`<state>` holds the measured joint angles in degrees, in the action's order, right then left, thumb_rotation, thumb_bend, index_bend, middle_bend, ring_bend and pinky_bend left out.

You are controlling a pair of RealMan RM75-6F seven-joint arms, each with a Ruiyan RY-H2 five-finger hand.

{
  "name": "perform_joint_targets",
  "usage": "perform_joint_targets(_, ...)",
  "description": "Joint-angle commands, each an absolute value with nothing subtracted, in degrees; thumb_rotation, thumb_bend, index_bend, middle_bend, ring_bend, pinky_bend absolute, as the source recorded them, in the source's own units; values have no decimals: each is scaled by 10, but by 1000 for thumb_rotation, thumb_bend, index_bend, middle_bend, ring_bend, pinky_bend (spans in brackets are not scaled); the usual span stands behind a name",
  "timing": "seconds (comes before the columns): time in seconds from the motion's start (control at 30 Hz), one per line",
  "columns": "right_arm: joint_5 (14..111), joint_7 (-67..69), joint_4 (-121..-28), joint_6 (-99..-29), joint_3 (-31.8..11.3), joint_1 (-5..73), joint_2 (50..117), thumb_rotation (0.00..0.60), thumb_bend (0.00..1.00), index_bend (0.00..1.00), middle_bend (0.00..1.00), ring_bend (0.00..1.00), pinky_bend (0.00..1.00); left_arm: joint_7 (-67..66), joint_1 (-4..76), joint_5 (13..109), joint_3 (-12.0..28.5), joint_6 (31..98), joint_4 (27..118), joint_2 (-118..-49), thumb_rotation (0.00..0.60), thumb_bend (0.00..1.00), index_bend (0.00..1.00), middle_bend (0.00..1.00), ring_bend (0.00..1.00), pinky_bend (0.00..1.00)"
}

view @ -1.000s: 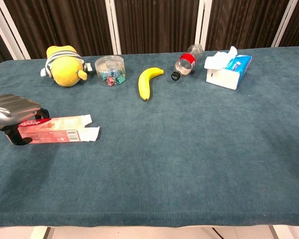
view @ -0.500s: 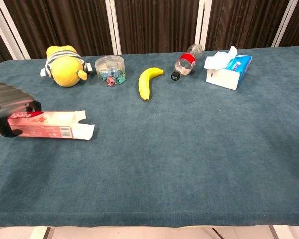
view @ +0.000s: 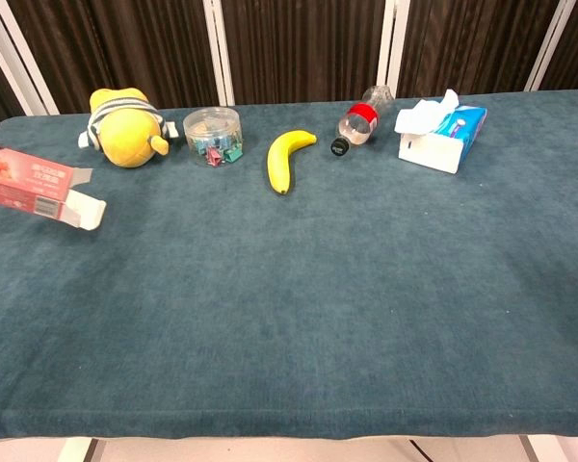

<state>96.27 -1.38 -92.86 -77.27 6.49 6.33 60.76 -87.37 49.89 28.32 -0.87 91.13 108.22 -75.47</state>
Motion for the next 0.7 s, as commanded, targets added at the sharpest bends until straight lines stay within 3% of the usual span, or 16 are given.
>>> perform_joint_targets(0.03,963,-14,-929,-773,65,63,608,600,127,44,50,0,244,-893,506,280,-12,921,1092,-752,600,473,523,585,936,1000)
perform_joint_targets(0.7,964,-13,-928,-774,66,63,607,600,127,46,49,0,243,-927,518,323,-34,908,1128,-711,600,472,520,582,935,998)
